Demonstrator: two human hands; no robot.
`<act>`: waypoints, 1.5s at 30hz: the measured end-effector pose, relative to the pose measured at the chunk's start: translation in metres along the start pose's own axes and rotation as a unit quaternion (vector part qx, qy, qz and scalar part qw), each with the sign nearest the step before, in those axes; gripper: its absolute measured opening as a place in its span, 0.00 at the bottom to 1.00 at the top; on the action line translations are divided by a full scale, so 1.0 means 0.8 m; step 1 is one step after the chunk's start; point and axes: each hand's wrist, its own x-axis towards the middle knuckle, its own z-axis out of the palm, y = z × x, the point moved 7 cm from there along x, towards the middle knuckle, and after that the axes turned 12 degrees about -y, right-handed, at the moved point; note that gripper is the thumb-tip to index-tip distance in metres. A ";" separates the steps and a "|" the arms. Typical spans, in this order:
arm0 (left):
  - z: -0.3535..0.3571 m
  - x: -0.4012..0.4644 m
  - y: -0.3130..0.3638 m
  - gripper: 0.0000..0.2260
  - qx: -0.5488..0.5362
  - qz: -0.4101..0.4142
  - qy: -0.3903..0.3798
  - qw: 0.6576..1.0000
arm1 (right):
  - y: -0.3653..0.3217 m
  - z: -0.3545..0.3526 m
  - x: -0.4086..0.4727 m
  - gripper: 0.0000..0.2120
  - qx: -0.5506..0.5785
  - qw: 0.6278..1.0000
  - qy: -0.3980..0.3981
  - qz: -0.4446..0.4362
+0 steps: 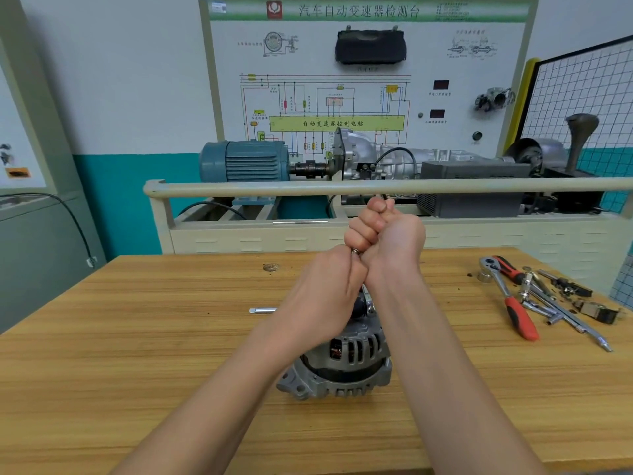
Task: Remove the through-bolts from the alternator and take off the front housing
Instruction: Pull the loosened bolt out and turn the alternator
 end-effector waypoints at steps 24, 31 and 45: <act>-0.001 -0.001 -0.006 0.16 -0.196 -0.029 -0.048 0.979 | -0.001 0.003 0.009 0.18 0.029 0.999 -0.019 0.001; -0.013 -0.015 -0.003 0.10 -0.076 -0.005 0.014 0.997 | -0.016 0.002 -0.011 0.19 -0.093 0.990 -0.104 -0.005; 0.050 -0.050 0.030 0.14 -0.003 0.008 0.047 0.999 | -0.027 -0.071 -0.079 0.14 0.013 0.998 -0.007 -0.063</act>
